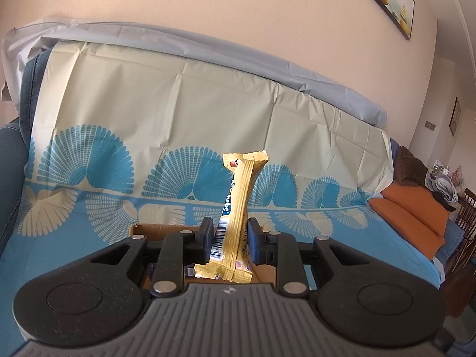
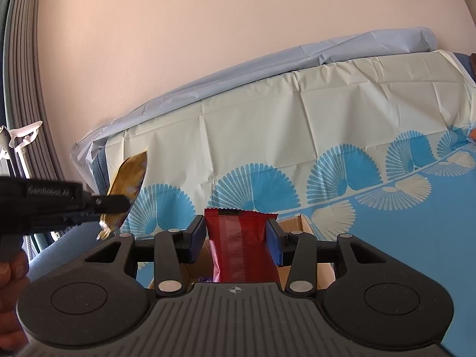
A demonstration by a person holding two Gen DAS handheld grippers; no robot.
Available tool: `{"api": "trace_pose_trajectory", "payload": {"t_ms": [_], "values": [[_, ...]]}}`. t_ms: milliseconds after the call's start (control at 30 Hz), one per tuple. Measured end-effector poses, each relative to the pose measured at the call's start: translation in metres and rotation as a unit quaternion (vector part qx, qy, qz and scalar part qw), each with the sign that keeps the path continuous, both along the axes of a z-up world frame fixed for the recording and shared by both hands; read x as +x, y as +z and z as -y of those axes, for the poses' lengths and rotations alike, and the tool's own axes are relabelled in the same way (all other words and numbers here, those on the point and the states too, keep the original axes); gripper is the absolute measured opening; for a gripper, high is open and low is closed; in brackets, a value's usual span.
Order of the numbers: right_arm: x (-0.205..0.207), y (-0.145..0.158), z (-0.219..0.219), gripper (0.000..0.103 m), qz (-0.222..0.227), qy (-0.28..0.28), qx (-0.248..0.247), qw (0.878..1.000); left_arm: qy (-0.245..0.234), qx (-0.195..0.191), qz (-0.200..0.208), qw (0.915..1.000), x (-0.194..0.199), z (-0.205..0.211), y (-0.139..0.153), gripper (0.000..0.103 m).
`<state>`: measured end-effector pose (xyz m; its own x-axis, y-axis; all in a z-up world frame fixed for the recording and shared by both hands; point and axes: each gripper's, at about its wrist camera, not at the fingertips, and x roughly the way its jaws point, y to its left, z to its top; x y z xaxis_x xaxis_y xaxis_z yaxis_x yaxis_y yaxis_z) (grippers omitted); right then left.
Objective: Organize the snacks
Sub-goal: 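Open the left tool dropping the yellow bar into the box while the right drops the red packet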
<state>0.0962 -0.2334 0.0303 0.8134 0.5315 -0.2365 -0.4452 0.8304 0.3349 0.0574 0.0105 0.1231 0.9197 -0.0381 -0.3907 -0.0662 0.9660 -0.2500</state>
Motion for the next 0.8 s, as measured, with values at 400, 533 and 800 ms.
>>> {"api": "trace_pose_trajectory", "payload": {"t_ms": [400,533,800], "values": [[0.006,-0.004,-0.009,0.101,-0.022,-0.015,-0.034,0.999,0.047,-0.021,-0.033,0.9981,-0.049,-0.019,-0.021,0.069],[0.002,-0.004,-0.011,0.102,-0.023,-0.019,-0.056,0.998,0.07,-0.021,-0.044,0.9963,-0.074,-0.022,-0.03,0.08],[-0.02,-0.014,-0.002,0.102,-0.043,-0.029,-0.106,0.993,0.087,0.012,-0.071,0.9936,-0.112,-0.003,-0.044,0.09]]}}
